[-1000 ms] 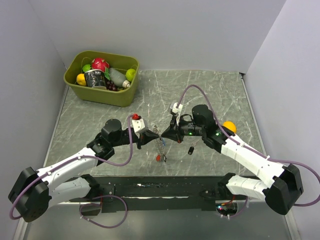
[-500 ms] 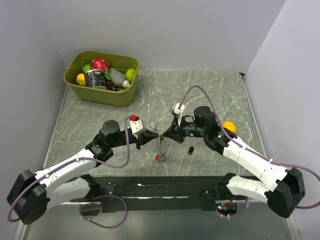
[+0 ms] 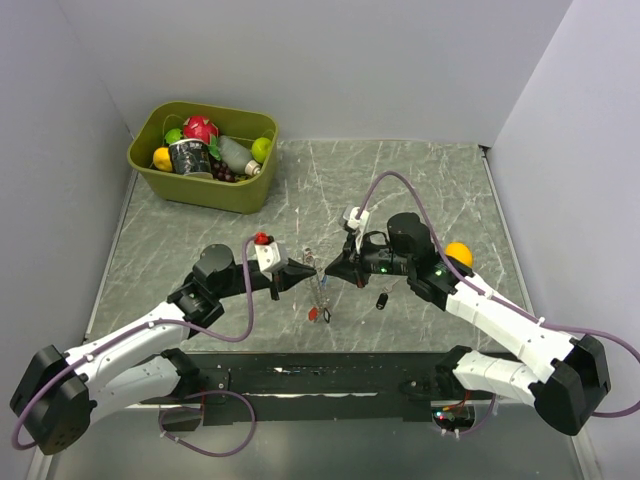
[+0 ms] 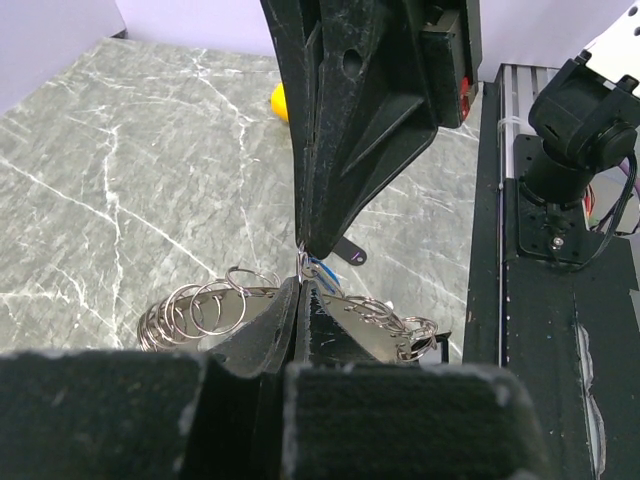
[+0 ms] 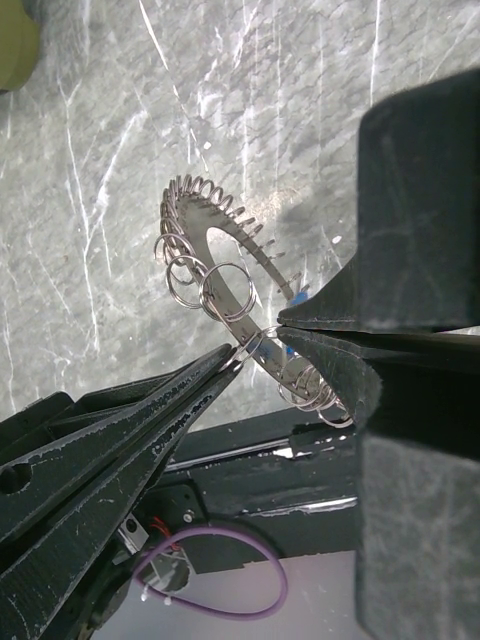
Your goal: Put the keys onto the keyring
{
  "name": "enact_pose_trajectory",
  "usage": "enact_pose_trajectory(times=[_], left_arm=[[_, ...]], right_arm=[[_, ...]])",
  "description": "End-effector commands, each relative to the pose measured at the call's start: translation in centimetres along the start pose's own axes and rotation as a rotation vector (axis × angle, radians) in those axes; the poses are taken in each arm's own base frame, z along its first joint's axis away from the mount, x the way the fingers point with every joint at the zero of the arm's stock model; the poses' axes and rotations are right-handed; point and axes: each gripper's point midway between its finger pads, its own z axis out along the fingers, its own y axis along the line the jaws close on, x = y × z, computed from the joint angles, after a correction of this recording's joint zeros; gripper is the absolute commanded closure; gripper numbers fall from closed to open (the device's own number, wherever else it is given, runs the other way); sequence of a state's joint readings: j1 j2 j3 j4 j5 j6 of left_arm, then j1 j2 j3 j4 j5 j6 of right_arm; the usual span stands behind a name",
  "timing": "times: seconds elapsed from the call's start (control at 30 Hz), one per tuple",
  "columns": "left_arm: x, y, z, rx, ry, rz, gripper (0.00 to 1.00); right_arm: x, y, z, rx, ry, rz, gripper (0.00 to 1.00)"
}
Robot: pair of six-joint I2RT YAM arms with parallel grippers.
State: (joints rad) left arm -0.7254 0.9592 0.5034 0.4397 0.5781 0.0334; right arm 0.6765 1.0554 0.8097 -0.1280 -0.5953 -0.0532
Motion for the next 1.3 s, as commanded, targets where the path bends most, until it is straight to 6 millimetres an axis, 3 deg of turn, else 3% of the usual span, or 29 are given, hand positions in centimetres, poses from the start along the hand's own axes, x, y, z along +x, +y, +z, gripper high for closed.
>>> enact_pose_trajectory(times=[0.0, 0.07, 0.1, 0.13, 0.23, 0.27, 0.37, 0.5, 0.73, 0.9, 1.03, 1.07, 1.13, 1.27], left_arm=[[-3.6, -0.8, -0.1, 0.041, -0.120, 0.078, 0.99], [-3.6, -0.9, -0.1, 0.044, -0.119, 0.079, 0.99], [-3.5, -0.9, -0.1, 0.043, -0.116, 0.081, 0.99], [-3.5, -0.8, -0.1, 0.040, -0.116, 0.081, 0.99], [-3.6, -0.9, 0.0, 0.046, -0.117, 0.081, 0.99], [-3.5, -0.9, -0.1, 0.047, -0.113, 0.078, 0.99], [-3.8, -1.0, -0.1, 0.051, -0.120, 0.087, 0.99], [-4.2, -1.5, -0.1, 0.086, -0.125, 0.102, 0.99], [-4.7, -3.2, -0.2, 0.181, -0.158, 0.133, 0.99], [-5.3, -4.0, -0.2, 0.236, -0.179, 0.141, 0.99], [-5.7, -4.2, 0.0, 0.252, -0.199, 0.138, 0.99], [-5.9, -4.2, 0.0, 0.251, -0.205, 0.136, 0.99], [-6.0, -4.2, 0.0, 0.252, -0.207, 0.140, 0.99], [-6.2, -4.1, 0.0, 0.244, -0.216, 0.146, 0.99]], right_arm=[[-1.0, -0.2, -0.1, 0.018, -0.017, -0.023, 1.00], [-1.3, -0.6, -0.3, 0.042, -0.031, -0.032, 0.81], [-1.5, -0.7, -0.6, 0.058, -0.044, -0.036, 0.66], [-1.6, -0.8, -0.7, 0.072, -0.052, -0.041, 0.34], [-2.2, -1.1, -1.5, 0.116, -0.098, -0.064, 0.03], [-2.4, -1.2, -1.7, 0.125, -0.114, -0.070, 0.01], [-3.1, -0.7, -2.3, 0.112, -0.154, -0.109, 0.01], [-3.6, 1.6, -2.8, -0.002, -0.187, -0.187, 0.01], [-5.2, 5.6, -5.2, -0.247, -0.265, -0.263, 0.22], [-4.9, 5.9, -4.9, -0.306, -0.216, -0.241, 0.24], [-4.6, 6.0, -4.2, -0.352, -0.188, -0.212, 0.33], [-4.5, 5.8, -3.9, -0.359, -0.181, -0.193, 0.36], [-4.7, 5.8, -3.8, -0.363, -0.187, -0.194, 0.53], [-4.6, 5.5, -3.5, -0.355, -0.193, -0.175, 0.51]])
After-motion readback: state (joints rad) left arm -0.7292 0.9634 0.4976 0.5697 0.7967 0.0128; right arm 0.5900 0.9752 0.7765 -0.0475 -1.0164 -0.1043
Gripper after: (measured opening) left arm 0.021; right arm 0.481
